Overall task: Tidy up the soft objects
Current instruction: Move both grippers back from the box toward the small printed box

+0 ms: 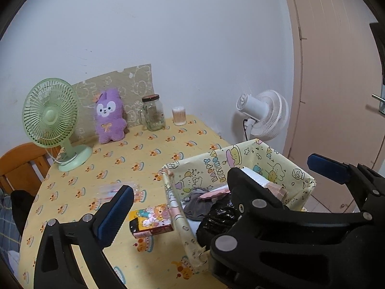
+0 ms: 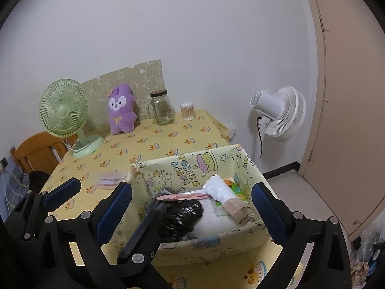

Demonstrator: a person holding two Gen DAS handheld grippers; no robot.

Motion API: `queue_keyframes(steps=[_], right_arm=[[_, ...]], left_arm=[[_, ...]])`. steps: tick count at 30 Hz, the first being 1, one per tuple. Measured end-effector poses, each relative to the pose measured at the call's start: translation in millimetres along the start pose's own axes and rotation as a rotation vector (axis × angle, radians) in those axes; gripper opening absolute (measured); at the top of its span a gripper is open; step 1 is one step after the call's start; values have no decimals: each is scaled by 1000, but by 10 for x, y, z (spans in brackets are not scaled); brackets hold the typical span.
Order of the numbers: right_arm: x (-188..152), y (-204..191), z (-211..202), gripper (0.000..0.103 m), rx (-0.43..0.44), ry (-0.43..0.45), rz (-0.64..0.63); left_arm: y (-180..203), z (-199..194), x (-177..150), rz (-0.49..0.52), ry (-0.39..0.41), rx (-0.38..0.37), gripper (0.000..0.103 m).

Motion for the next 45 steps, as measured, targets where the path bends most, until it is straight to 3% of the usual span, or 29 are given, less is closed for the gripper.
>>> queue_keyframes(steps=[25, 45], right_arm=[[-181, -718, -267, 103, 30, 21, -57], [-426, -1221, -61, 103, 81, 1, -95]], left_arm=[[-632, -430, -293, -60, 22, 67, 103], [-1075, -419, -625, -80, -15, 138, 103]])
Point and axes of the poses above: each gripper's, at about its wrist camera, not at the fingertips, and z roughly the way its jaws point, y to its right, x to its top, the point moved 7 cm from there along z, roughly the way its jaws point, and after that the axes turned 1 degree about -x, right-handed, at the moved point
